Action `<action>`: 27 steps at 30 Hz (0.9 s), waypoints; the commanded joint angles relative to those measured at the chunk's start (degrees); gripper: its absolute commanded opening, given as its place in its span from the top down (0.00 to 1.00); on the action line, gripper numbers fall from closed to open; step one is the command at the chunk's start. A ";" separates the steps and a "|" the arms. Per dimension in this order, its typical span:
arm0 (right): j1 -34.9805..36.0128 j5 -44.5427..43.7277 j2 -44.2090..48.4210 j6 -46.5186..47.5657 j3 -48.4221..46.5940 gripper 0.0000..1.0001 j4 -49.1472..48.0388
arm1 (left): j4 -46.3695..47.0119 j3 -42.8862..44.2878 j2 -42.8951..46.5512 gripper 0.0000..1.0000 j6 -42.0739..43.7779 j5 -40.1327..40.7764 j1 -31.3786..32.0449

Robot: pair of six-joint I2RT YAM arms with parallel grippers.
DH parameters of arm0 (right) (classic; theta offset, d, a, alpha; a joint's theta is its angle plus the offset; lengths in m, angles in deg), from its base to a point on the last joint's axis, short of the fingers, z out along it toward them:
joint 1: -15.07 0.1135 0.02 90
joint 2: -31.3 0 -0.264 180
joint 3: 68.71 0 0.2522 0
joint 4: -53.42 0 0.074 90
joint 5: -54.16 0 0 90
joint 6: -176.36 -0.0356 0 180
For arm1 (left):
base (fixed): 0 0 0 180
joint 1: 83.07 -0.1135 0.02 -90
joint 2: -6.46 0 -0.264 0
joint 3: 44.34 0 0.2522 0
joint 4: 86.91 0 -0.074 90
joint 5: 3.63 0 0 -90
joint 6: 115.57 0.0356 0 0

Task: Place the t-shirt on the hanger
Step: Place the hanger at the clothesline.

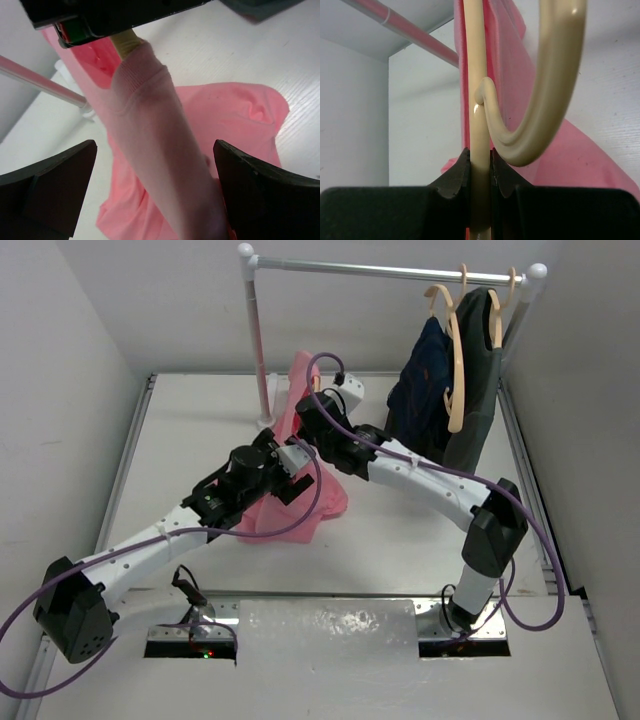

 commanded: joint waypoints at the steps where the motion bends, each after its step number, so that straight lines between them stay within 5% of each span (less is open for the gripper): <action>1: 0.38 1.90 2.97 -4.05 0.53 1.00 -4.68 | 7.04 -0.91 0.23 0.01 6.14 4.65 0.42; 5: 0.47 4.80 2.27 -5.29 1.67 1.00 -5.82 | 6.87 -0.74 -0.30 0.23 7.55 3.69 0.42; 6: 0.47 5.07 1.66 -5.38 1.50 1.00 -5.47 | 6.26 -0.65 -0.48 0.38 7.47 3.34 0.50; 12: 0.21 5.51 2.09 -5.03 3.16 1.00 -5.82 | -4.02 1.63 1.10 0.84 2.55 -5.67 0.42; 13: 0.12 4.99 2.09 -4.77 3.25 1.00 -6.17 | -4.90 1.54 1.45 0.99 1.85 -7.37 0.50; 22: -1.55 5.60 4.55 1.55 7.74 0.99 -9.60 | -3.77 2.60 4.00 1.00 -8.60 -9.06 -3.00; 26: -2.69 7.96 4.73 7.01 8.79 0.54 -9.43 | -3.33 3.30 4.36 1.00 -14.40 -11.16 -5.64; 27: -3.48 8.75 4.82 7.19 9.40 0.50 -9.60 | -3.33 3.21 4.36 1.00 -14.94 -11.43 -6.08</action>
